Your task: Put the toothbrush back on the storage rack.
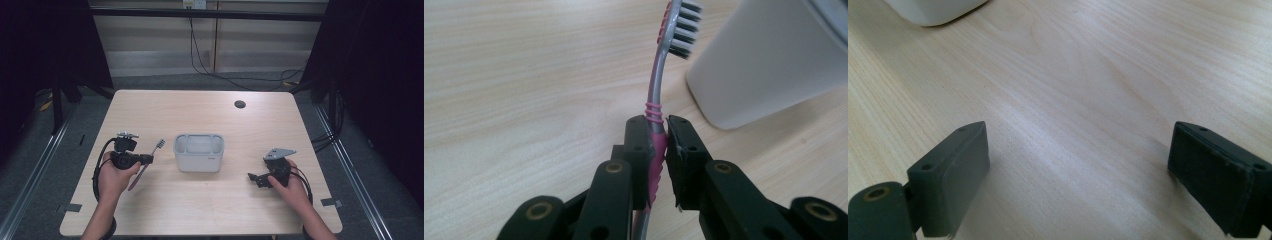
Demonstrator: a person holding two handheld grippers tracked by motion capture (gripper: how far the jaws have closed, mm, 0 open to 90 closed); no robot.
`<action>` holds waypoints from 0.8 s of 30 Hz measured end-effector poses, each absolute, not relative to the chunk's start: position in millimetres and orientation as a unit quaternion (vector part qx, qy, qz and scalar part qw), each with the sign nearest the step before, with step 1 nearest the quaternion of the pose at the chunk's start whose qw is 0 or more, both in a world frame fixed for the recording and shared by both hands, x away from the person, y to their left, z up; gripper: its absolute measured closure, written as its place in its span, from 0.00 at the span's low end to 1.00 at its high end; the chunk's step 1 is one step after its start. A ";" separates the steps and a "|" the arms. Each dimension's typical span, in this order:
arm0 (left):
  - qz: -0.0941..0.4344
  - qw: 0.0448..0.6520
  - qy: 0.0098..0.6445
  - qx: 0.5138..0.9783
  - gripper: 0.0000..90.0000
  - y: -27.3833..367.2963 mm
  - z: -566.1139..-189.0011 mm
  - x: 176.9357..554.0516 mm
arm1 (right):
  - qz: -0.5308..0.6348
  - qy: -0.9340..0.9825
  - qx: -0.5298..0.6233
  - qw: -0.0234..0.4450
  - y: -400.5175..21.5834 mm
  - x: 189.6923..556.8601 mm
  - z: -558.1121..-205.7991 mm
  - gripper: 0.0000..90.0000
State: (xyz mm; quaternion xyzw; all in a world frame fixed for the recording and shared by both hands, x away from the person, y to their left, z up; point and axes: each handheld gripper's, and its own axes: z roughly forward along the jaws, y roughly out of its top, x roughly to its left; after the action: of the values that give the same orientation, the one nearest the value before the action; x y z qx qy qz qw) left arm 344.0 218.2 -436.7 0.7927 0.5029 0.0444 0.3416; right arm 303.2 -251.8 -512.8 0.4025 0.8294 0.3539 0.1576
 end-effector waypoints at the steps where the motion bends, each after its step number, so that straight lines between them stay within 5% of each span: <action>1: 0.044 0.345 0.501 0.792 0.89 217.9 -435.2 343.9 | 0.354 0.829 0.402 0.158 -251.8 303.2 -512.8 0.10; 24: 0.061 0.408 0.495 0.765 0.89 213.7 -413.8 343.5 | 0.354 0.829 0.403 0.158 -251.7 303.1 -512.8 0.10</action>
State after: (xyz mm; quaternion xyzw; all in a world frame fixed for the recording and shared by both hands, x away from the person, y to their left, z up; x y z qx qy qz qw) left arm 343.5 213.7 -413.8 0.7652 0.4946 0.0610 0.4076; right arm 303.1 -251.7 -512.8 0.4026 0.8294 0.3538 0.1576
